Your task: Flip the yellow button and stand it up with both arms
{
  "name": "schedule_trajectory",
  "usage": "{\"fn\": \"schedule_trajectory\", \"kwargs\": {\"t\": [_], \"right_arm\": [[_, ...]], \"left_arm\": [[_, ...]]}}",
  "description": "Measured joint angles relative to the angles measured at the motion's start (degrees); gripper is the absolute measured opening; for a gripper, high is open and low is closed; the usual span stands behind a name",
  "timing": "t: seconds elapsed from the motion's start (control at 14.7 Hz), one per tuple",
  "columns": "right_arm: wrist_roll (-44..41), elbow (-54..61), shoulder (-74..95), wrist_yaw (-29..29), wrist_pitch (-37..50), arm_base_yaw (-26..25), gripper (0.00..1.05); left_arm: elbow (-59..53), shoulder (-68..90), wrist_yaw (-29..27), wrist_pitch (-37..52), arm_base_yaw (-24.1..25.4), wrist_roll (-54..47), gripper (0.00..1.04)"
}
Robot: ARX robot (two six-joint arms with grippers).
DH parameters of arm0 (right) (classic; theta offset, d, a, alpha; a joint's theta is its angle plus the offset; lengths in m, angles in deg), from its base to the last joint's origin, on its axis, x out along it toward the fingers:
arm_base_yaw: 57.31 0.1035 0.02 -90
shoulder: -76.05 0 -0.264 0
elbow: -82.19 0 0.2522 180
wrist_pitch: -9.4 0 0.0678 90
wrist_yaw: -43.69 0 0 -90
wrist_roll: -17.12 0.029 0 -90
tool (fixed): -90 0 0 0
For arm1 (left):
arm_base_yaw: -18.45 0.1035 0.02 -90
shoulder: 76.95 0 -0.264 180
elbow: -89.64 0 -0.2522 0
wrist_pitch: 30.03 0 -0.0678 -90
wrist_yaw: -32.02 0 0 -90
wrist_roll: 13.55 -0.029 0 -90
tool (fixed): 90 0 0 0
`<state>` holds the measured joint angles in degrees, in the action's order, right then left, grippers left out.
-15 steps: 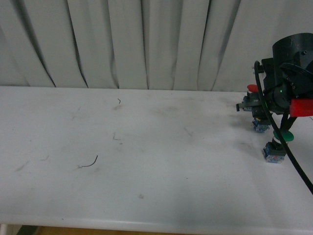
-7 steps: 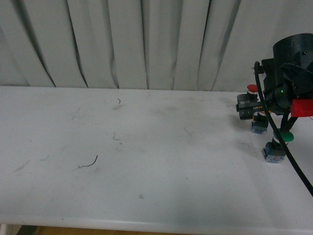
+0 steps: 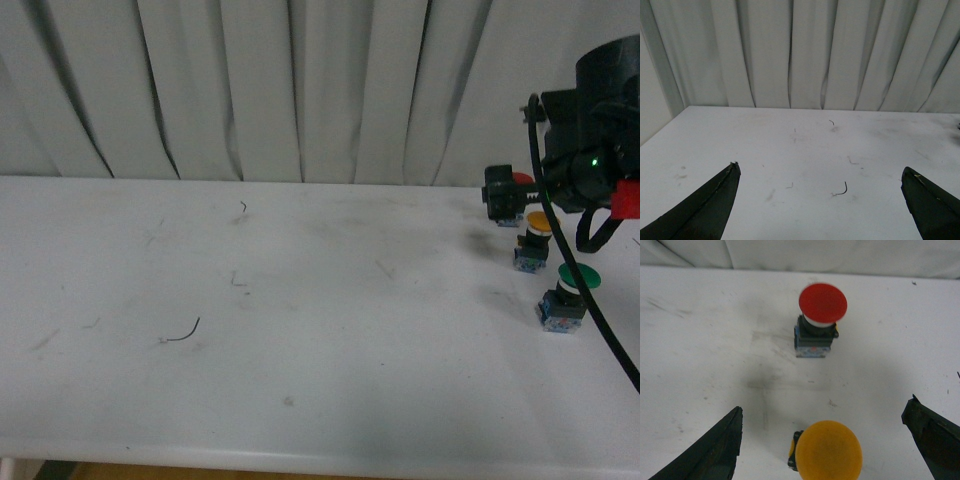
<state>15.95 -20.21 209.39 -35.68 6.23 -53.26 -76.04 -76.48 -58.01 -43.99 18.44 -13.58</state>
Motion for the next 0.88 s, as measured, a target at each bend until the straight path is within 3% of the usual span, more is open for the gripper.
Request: {"fn": "schedule_trajectory", "kwargs": {"t": [0.27, 0.54, 0.61, 0.75, 0.88], "right_arm": [[1.7, 10.7, -12.2, -6.0, 10.0, -1.3, 0.98], [4.0, 35.0, -38.2, -13.2, 27.7, -4.6, 0.95], [2.9, 43.1, -46.1, -11.0, 32.5, -4.4, 0.83], [1.9, 58.9, -62.8, -10.9, 28.0, -4.1, 0.59], [1.7, 64.3, -68.8, -10.9, 26.6, -4.1, 0.5]], "left_arm": [[0.0, 0.0, 0.0, 0.0, 0.0, 0.0, 0.98], [0.0, 0.0, 0.0, 0.0, 0.0, 0.0, 0.98], [0.0, 0.0, 0.0, 0.0, 0.0, 0.0, 0.98], [0.0, 0.0, 0.0, 0.0, 0.0, 0.0, 0.98], [0.0, 0.0, 0.0, 0.0, 0.0, 0.0, 0.98]]}}
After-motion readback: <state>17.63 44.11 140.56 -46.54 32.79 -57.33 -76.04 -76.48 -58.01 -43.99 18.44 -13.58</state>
